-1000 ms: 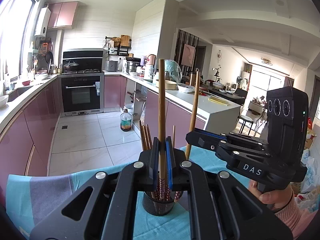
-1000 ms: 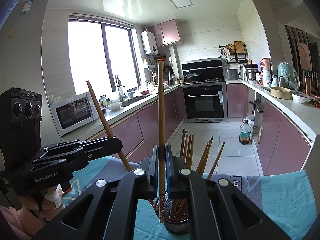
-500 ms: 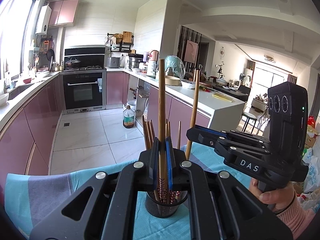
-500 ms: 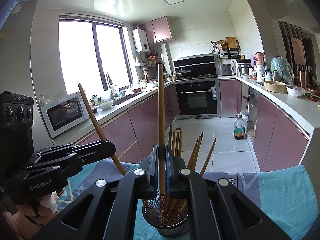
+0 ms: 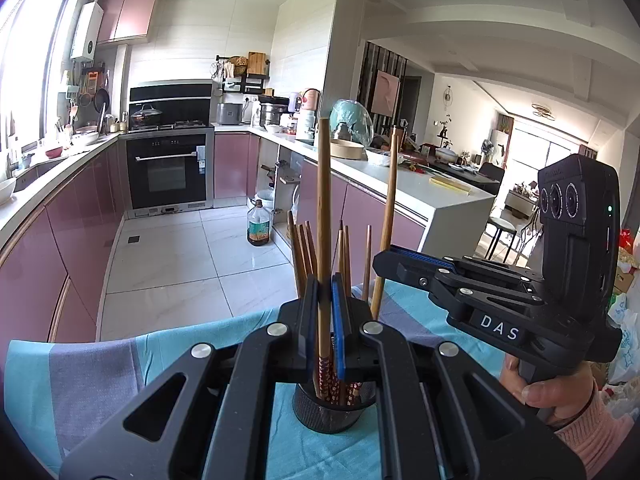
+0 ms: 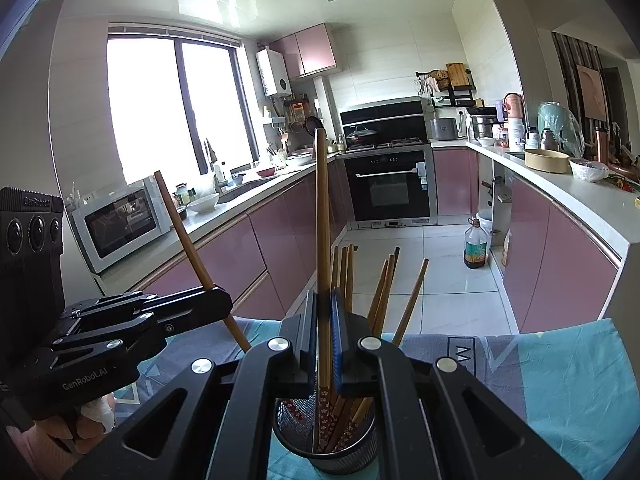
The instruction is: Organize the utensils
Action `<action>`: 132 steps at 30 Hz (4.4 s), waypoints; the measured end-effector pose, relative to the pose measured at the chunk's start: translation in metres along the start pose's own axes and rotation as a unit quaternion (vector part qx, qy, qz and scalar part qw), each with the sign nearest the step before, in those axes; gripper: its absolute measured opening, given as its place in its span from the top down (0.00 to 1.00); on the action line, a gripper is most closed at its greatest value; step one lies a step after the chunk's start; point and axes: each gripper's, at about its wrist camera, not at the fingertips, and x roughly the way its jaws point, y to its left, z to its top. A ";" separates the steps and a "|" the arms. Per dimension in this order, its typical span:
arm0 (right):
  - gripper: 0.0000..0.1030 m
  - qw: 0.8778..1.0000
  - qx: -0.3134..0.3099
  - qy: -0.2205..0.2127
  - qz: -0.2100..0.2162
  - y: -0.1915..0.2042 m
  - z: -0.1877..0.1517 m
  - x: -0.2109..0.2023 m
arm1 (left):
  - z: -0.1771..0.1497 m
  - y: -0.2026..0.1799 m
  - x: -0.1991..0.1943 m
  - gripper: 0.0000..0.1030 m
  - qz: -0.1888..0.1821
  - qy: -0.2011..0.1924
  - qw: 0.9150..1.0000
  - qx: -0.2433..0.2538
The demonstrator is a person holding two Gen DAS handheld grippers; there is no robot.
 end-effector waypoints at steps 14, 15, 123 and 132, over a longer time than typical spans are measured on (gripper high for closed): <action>0.95 1.000 0.013 0.016 0.003 -0.009 -0.010 0.012 | 0.002 0.001 0.011 0.93 0.004 0.028 1.000 0.009; 0.95 1.000 0.014 0.018 0.004 -0.009 -0.011 0.012 | 0.003 0.001 0.012 0.93 0.004 0.030 1.000 0.009; 0.07 0.989 -0.038 -0.078 -0.121 0.053 -0.110 -0.052 | -0.136 0.065 -0.090 0.06 0.219 -0.107 0.969 -0.045; 0.07 0.986 -0.045 -0.090 -0.135 0.062 -0.116 -0.059 | -0.148 0.059 -0.105 0.06 0.226 -0.118 0.966 -0.052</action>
